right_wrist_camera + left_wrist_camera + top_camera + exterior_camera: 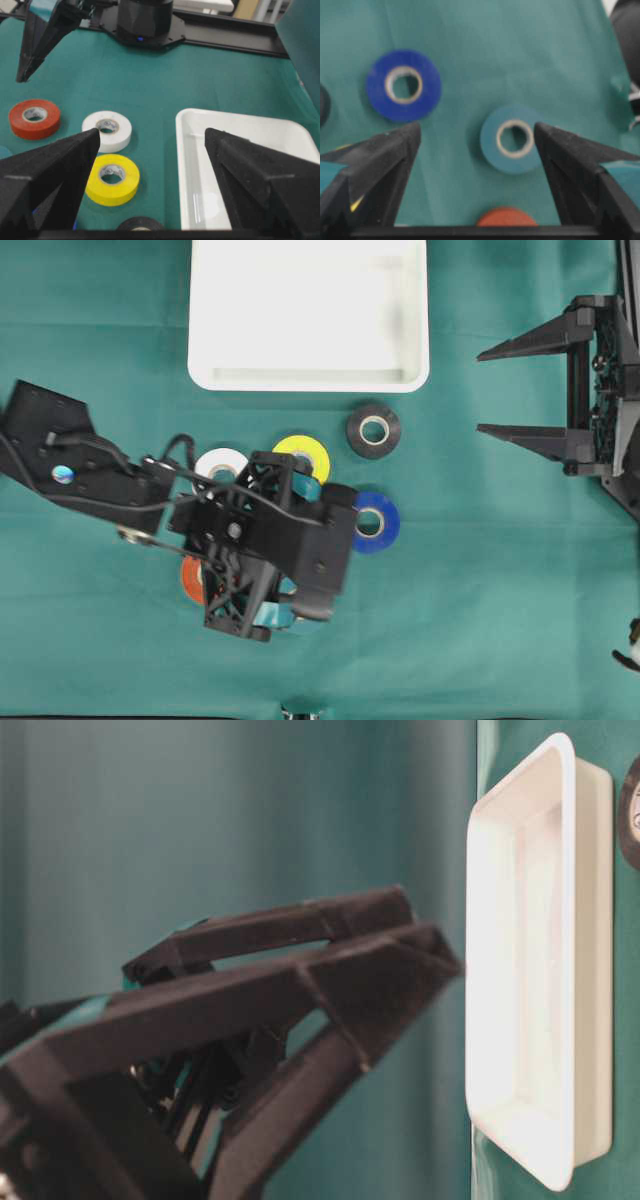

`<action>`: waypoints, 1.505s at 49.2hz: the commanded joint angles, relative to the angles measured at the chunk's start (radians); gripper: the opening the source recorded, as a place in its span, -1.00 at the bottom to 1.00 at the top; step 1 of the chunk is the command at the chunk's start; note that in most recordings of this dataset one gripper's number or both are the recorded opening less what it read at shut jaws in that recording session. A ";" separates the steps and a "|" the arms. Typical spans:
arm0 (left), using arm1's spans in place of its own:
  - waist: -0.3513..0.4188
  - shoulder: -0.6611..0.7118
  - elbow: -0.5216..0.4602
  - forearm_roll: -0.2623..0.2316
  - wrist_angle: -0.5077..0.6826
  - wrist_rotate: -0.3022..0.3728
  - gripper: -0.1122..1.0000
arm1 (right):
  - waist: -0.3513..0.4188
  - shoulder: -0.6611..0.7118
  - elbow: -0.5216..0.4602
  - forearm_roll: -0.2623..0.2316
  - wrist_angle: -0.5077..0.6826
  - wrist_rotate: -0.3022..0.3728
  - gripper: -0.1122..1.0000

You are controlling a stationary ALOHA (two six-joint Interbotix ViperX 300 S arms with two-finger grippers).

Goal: Pick up the tape from a random location and place it into the white case.
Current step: 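Lower the open left gripper over the teal tape roll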

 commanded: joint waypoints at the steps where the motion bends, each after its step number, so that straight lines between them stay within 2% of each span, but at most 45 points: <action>1: -0.011 0.011 -0.084 -0.002 0.086 0.000 0.97 | 0.000 0.008 -0.028 0.002 -0.005 0.002 0.82; 10: -0.015 0.044 -0.149 0.002 0.173 -0.021 0.97 | 0.000 0.014 -0.026 0.002 -0.005 0.002 0.82; 20: -0.014 0.049 -0.156 0.005 0.179 -0.037 0.97 | 0.000 0.021 -0.026 0.000 -0.006 0.002 0.82; 43: -0.018 0.054 -0.103 0.005 0.080 -0.038 0.97 | 0.000 0.031 -0.025 0.002 -0.003 0.002 0.82; 63: -0.028 0.140 -0.077 0.009 -0.002 -0.038 0.97 | 0.000 0.055 -0.020 0.000 -0.009 0.002 0.82; 74: -0.037 0.149 -0.021 0.011 -0.078 -0.037 0.97 | 0.000 0.071 -0.020 0.002 -0.006 0.002 0.82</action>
